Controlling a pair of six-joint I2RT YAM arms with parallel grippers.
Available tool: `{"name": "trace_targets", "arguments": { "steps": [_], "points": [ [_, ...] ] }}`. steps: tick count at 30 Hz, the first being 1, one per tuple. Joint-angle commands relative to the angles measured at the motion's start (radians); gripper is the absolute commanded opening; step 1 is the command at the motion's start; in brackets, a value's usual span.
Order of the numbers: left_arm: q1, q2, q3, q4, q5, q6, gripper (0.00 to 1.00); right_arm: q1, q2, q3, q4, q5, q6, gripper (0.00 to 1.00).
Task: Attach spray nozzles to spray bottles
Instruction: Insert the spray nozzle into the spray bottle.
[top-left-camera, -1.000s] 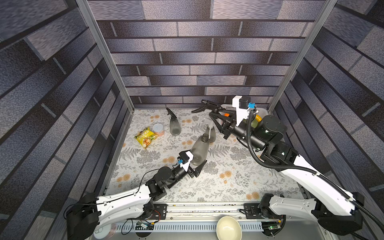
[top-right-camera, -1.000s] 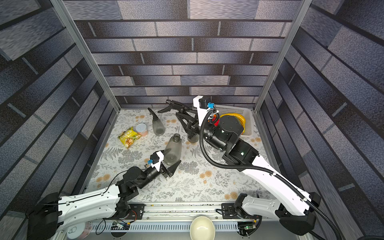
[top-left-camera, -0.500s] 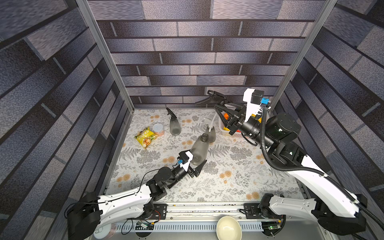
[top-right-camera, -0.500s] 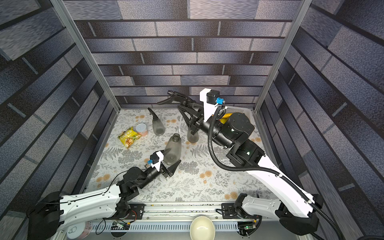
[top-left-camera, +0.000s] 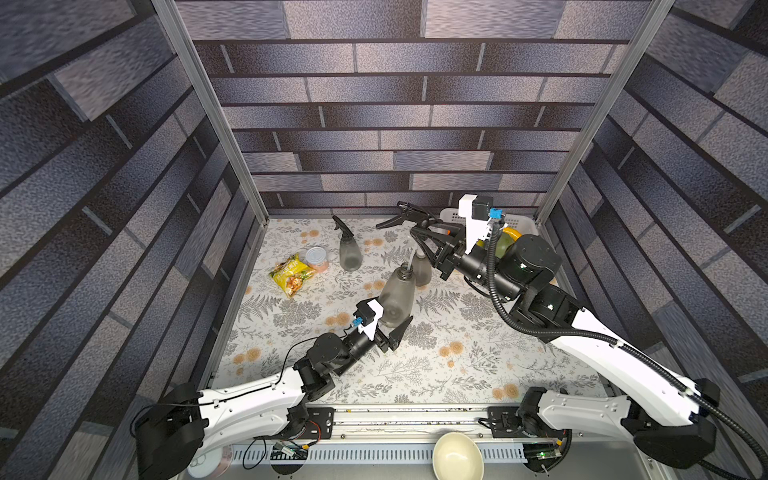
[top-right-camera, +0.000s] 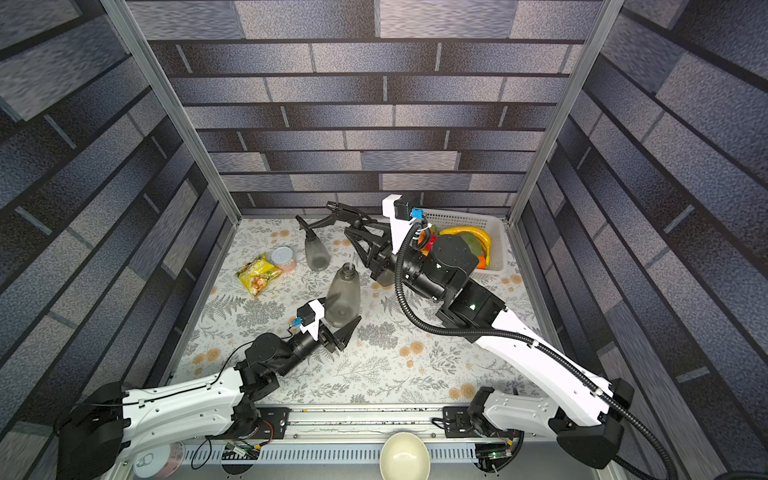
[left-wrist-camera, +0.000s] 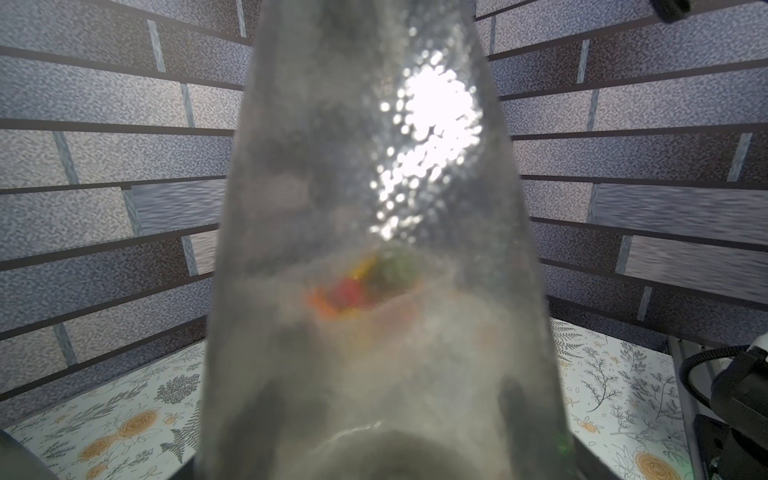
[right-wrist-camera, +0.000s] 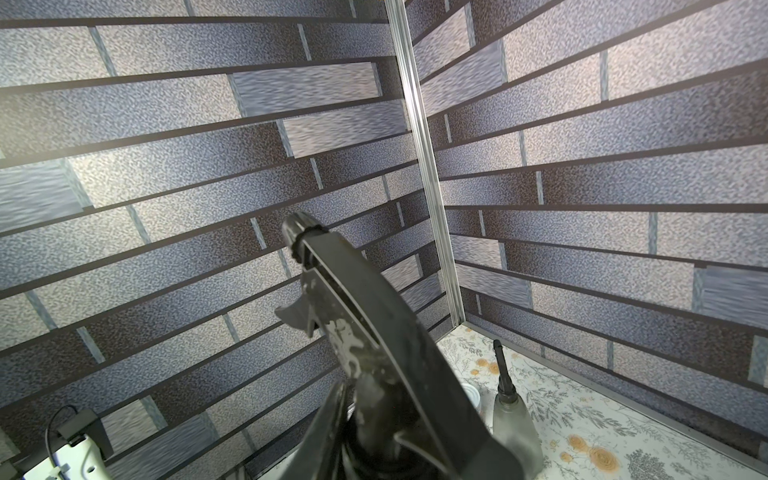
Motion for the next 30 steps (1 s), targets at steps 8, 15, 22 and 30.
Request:
{"name": "trace_targets", "arguments": {
  "steps": [8,15,22,30],
  "points": [
    [0.039,0.066,0.056,0.142,0.022,-0.045,0.82,-0.001,-0.031,-0.202,0.25,-0.115,0.173,0.3],
    [0.047,0.051,0.069,0.12,0.038,-0.05,0.82,-0.002,-0.044,-0.269,0.237,-0.097,0.159,0.3],
    [0.047,0.04,0.062,0.112,0.05,-0.045,0.82,-0.001,-0.005,-0.263,0.23,-0.105,0.158,0.3],
    [0.045,0.002,0.059,0.078,0.056,-0.033,0.82,-0.001,0.034,-0.192,0.139,-0.099,0.087,0.31]
  ]
}}
